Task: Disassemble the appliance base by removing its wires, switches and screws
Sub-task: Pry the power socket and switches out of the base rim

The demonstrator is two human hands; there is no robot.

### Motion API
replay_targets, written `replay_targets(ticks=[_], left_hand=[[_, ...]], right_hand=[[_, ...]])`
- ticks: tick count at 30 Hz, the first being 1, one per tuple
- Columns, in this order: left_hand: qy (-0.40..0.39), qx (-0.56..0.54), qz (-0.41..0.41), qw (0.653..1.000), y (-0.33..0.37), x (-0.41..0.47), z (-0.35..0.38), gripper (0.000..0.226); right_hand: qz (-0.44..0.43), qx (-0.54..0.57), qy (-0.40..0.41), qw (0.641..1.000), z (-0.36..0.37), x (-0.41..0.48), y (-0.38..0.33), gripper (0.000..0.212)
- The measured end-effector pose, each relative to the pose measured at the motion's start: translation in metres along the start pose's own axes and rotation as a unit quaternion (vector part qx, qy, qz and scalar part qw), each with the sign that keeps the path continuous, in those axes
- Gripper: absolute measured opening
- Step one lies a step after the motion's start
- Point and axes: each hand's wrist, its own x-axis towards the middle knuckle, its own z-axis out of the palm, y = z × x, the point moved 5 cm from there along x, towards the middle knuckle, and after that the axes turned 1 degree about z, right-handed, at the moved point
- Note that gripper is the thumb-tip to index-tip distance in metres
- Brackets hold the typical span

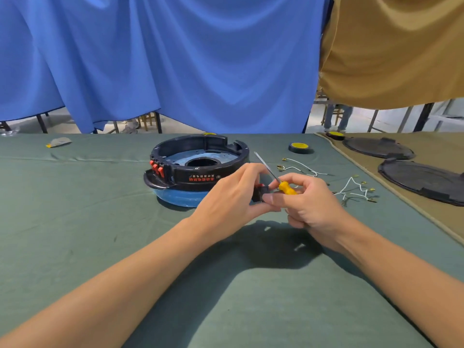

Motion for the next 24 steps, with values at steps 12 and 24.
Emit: replay_targets(ticks=[12, 24], left_hand=[[-0.057, -0.020, 0.034, 0.998, 0.009, 0.004, 0.019, 0.048], [-0.116, -0.019, 0.008, 0.993, 0.002, -0.005, 0.032, 0.041]], right_hand=[[0.059, -0.027, -0.101, 0.993, -0.039, 0.001, 0.004, 0.009], [-0.060, -0.392, -0.107, 0.912, -0.036, -0.003, -0.007, 0.027]])
